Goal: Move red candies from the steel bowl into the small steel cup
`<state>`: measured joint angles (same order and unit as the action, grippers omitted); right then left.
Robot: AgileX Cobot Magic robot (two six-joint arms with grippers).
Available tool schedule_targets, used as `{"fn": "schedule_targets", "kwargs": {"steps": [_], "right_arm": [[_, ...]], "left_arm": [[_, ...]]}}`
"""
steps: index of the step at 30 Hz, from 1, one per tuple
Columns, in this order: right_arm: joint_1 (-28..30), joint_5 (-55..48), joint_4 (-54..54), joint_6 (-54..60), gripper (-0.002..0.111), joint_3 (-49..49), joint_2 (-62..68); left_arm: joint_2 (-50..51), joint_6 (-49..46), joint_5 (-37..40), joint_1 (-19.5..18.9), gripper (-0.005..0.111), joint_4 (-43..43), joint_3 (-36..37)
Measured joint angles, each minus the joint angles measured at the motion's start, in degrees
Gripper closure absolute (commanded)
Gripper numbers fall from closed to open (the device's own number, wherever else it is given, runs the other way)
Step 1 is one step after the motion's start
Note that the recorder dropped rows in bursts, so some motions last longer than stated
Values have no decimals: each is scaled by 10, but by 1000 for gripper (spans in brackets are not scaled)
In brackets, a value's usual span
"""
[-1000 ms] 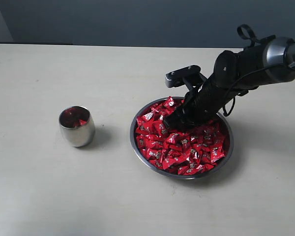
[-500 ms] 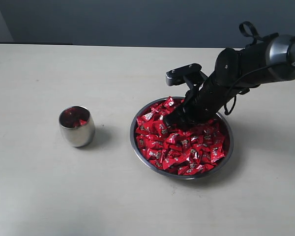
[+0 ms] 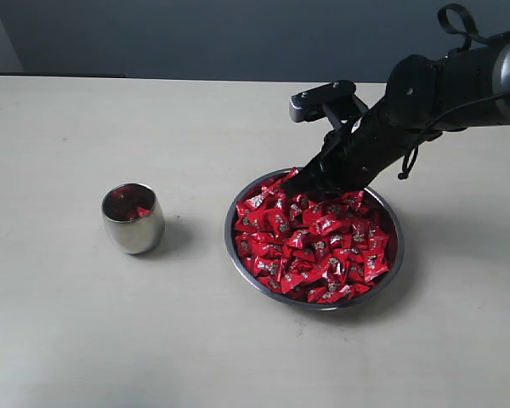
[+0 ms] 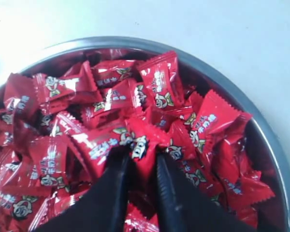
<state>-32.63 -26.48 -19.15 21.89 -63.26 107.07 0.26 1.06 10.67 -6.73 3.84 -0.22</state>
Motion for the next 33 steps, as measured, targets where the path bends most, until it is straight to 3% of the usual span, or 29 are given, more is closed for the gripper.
{"fn": "schedule_targets", "kwargs": {"steps": [10, 17, 22, 33], "right_arm": [[0, -5, 2, -1, 101, 0, 0], [0, -5, 2, -1, 72, 0, 0], [0, -4, 2, -1, 82, 0, 17], [0, 34, 2, -1, 83, 0, 34]], "left_arm": [[0, 0, 0, 0, 106, 0, 0], [0, 0, 0, 0, 106, 0, 0], [0, 0, 0, 0, 106, 0, 0], [0, 0, 0, 0, 106, 0, 0]]}}
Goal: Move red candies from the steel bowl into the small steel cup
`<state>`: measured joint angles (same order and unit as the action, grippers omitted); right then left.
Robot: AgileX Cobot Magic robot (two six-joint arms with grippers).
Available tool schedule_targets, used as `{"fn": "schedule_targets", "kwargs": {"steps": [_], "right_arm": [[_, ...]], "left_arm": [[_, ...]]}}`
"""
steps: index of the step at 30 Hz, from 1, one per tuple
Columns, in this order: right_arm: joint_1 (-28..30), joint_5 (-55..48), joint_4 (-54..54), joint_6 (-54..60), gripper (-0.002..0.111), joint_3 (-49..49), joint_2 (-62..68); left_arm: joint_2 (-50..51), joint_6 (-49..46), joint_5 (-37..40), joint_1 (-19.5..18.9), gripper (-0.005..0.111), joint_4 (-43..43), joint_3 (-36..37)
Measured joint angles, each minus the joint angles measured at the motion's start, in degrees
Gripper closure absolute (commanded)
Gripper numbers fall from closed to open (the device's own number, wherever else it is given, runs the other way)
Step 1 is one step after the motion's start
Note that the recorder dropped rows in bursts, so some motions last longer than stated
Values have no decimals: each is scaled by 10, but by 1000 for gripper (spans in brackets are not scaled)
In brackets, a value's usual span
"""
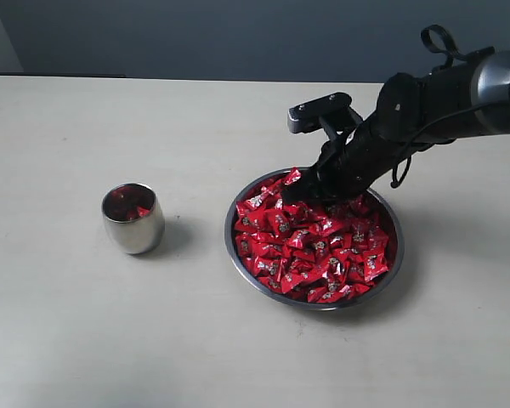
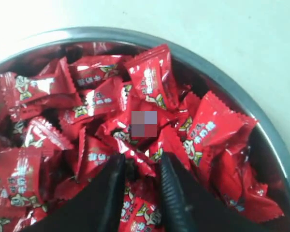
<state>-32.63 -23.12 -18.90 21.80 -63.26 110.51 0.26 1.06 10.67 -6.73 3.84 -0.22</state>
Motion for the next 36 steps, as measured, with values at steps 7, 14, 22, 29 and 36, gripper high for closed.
{"fn": "schedule_targets", "kwargs": {"steps": [7, 14, 22, 29, 36], "right_arm": [[0, 1, -11, 0, 68, 0, 21], [0, 0, -20, 0, 69, 0, 23], [0, 5, -26, 0, 69, 0, 34], [0, 2, -26, 0, 99, 0, 35], [0, 0, -26, 0, 101, 0, 36]], "left_arm": [[0, 0, 0, 0, 106, 0, 0], [0, 0, 0, 0, 106, 0, 0], [0, 0, 0, 0, 106, 0, 0], [0, 0, 0, 0, 106, 0, 0], [0, 0, 0, 0, 106, 0, 0]]}}
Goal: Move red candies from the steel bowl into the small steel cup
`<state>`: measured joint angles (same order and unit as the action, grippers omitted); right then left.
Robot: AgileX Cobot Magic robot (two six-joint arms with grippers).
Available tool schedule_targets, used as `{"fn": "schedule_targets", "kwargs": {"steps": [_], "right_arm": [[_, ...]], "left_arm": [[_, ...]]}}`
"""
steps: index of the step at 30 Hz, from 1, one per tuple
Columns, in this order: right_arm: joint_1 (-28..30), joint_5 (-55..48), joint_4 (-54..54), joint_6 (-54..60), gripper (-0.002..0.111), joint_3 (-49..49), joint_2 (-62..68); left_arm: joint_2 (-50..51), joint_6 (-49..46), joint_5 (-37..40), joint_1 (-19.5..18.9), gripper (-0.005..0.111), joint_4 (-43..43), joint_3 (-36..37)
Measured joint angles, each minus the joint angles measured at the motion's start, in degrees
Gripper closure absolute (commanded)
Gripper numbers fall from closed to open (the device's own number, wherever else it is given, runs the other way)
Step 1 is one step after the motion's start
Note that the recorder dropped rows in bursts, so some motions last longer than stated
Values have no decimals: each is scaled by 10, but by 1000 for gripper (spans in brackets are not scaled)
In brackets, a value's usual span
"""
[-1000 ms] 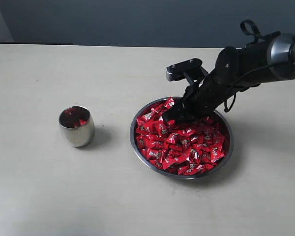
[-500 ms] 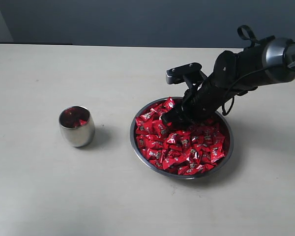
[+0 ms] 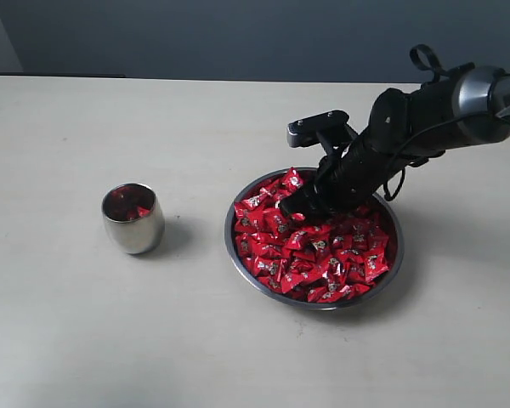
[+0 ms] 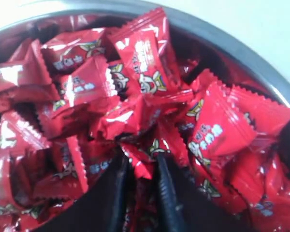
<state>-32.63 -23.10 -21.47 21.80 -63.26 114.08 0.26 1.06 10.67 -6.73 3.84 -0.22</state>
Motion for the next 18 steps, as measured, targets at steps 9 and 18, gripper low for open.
{"fn": "schedule_targets", "kwargs": {"steps": [9, 18], "right_arm": [[0, -11, 4, 0, 101, 0, -35], [0, -21, 15, 0, 101, 0, -62]], "left_arm": [[0, 0, 0, 0, 106, 0, 0], [0, 0, 0, 0, 106, 0, 0]]}}
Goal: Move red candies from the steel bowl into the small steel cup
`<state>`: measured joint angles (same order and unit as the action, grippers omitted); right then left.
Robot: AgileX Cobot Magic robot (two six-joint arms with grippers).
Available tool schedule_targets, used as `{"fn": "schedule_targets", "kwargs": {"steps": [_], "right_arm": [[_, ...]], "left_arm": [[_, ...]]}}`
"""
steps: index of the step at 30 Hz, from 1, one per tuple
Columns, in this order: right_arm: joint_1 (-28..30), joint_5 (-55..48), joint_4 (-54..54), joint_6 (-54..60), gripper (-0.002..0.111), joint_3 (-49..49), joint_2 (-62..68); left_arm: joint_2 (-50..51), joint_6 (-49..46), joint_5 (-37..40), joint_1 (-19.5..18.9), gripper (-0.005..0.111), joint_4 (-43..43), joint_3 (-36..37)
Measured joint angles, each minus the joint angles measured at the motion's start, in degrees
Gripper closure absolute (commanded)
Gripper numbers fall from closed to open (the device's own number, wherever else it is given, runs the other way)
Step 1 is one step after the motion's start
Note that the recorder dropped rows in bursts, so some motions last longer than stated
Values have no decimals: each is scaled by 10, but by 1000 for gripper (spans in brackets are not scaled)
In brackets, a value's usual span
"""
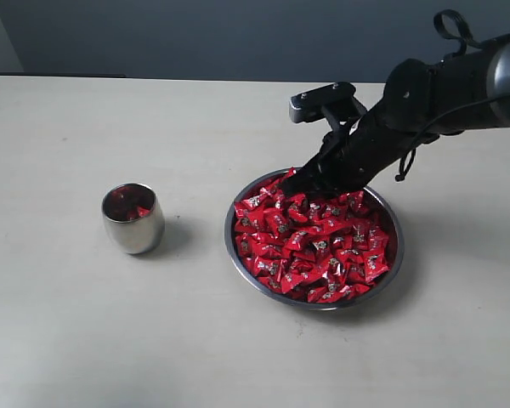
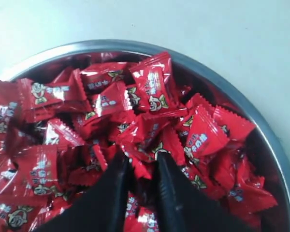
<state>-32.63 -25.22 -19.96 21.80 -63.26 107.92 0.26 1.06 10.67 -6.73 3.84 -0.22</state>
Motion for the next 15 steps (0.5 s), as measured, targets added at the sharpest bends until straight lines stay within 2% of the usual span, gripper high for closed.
{"fn": "schedule_targets", "kwargs": {"steps": [15], "right_arm": [[-1, -21, 25, -25, 101, 0, -78]], "left_arm": [[0, 0, 0, 0, 106, 0, 0]]}}
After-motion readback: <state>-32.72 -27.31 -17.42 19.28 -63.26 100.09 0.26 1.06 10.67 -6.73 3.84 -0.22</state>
